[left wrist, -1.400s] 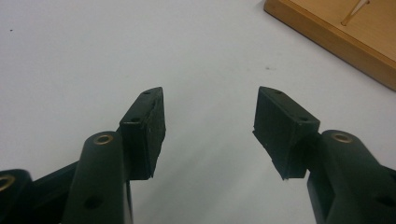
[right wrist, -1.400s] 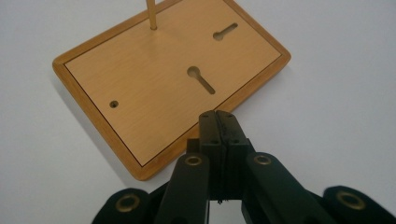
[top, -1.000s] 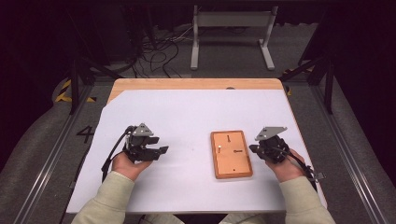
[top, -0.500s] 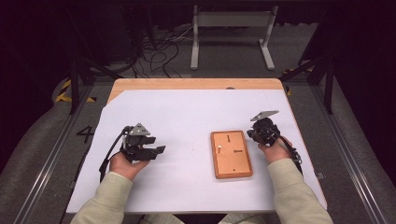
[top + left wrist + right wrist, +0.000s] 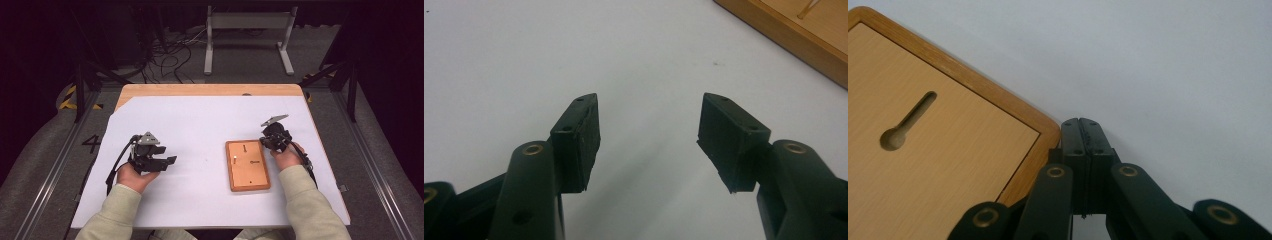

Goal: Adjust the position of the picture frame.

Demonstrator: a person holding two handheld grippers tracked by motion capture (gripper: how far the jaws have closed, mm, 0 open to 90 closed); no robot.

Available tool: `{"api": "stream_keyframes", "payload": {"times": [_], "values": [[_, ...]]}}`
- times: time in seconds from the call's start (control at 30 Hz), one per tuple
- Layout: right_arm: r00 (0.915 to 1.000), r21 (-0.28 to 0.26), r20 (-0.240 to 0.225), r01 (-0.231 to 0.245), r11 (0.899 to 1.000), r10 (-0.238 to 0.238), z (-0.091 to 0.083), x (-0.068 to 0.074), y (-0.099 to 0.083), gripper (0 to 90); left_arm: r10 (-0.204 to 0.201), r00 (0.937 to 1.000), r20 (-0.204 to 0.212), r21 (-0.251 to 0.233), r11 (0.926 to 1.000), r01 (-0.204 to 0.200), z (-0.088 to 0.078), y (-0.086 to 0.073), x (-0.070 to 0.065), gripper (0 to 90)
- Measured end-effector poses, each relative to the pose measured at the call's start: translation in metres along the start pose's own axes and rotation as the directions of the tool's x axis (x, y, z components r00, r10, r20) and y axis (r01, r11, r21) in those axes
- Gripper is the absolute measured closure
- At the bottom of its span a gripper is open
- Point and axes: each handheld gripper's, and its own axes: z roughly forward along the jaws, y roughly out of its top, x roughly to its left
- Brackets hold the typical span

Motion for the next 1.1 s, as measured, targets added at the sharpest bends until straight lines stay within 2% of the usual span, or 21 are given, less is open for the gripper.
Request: {"api": "stream_keyframes", "payload": {"times": [0.07,0.17,0.37,0.47,0.67,0.87,0.97,1.1], "values": [[0.9999,0.002,0.011,0.008,1.000,-0.008,0.002,0.002,0.002,90.0,-0.004,1.0000,0.007,0.005,1.0000,0.004,0.000,0.000,-0.001,42.0],[0.9999,-0.005,-0.012,0.007,1.000,-0.007,0.004,0.005,0.005,90.0,-0.003,1.0000,0.007,0.005,1.0000,0.003,0.001,0.000,-0.001,42.1],[0.9967,-0.016,-0.041,0.070,0.997,-0.071,0.011,0.024,0.018,90.0,0.000,1.0000,0.009,0.007,1.0000,0.000,0.001,0.000,0.000,42.2],[0.9926,-0.017,-0.058,0.106,0.994,-0.107,0.014,0.035,0.026,90.0,-0.002,0.9999,0.010,0.010,1.0000,0.002,0.001,-0.001,0.000,42.2],[0.9858,-0.019,-0.084,0.145,0.989,-0.146,0.018,0.049,0.034,90.0,-0.004,0.9999,0.009,0.011,0.9999,0.004,0.001,-0.001,0.000,42.1],[0.9729,-0.040,-0.122,0.193,0.980,-0.197,0.022,0.067,0.042,90.0,-0.004,0.9999,0.012,0.016,0.9999,0.004,0.003,-0.001,0.000,42.2],[0.9694,-0.047,-0.134,0.201,0.978,-0.206,0.023,0.072,0.044,90.0,-0.005,0.9999,0.013,0.017,0.9998,0.005,0.003,-0.001,0.000,42.2],[0.9687,-0.053,-0.126,0.209,0.977,-0.214,0.024,0.072,0.044,90.0,0.001,0.9999,0.011,0.015,0.9999,-0.001,0.003,-0.001,0.002,42.1]]}}
